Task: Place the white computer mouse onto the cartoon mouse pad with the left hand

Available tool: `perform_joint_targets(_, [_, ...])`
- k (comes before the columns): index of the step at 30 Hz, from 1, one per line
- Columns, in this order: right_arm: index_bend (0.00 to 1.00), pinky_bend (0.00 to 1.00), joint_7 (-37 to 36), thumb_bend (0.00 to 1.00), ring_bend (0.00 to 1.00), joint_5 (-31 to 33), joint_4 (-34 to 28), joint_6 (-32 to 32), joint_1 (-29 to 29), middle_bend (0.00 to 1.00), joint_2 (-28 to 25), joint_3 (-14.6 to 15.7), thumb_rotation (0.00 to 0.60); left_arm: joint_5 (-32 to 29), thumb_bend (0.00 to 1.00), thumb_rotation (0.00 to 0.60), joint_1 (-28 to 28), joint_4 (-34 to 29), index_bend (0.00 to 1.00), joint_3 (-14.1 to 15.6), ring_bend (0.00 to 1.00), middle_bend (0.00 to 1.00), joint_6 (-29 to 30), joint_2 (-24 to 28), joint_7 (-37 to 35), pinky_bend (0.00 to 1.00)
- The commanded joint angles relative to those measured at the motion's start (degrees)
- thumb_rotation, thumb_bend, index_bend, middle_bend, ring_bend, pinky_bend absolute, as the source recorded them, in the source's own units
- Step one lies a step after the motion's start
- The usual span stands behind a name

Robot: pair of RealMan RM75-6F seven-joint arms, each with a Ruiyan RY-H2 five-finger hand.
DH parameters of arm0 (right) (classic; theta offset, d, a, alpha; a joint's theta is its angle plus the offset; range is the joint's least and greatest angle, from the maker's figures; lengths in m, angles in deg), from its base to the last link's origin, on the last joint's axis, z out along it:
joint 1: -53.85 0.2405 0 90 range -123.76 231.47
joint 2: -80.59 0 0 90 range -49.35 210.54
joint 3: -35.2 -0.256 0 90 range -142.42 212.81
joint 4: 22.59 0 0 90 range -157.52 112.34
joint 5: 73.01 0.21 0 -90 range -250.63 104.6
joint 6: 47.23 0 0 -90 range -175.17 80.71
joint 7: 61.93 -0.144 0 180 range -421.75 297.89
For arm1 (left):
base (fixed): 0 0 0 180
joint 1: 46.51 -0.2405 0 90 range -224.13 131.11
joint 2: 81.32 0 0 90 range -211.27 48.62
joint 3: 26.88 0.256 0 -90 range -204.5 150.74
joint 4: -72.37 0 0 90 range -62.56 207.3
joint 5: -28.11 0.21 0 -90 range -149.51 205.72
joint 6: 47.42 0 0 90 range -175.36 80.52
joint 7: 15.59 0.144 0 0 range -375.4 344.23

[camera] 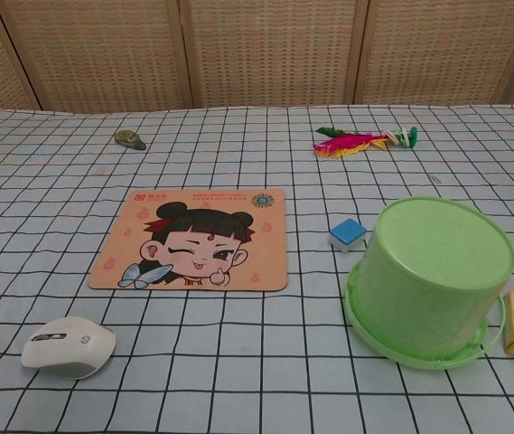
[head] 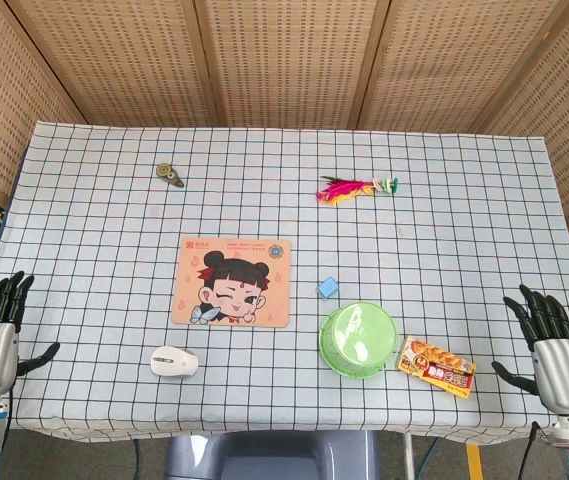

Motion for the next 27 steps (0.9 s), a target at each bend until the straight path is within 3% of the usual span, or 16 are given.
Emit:
perform_joint_targets(1, [0.14, 0.00, -0.07, 0.08, 0.00, 0.05, 0.03, -0.11, -0.01, 0.00, -0.01, 0.04, 0.600, 0.15, 0.12, 0.600, -0.04, -0.02, 0.01, 0.03, 0.00, 0.00, 0.16, -0.03, -0.04, 0.00])
perform_joint_targets(27, [0.14, 0.00, -0.04, 0.07, 0.00, 0.23, -0.01, -0.78, 0.12, 0.00, 0.04, 0.24, 0.600, 0.59, 0.12, 0.600, 0.39, -1.50, 0.01, 1.64, 0.00, 0.00, -2.20, 0.19, 0.05, 0.00])
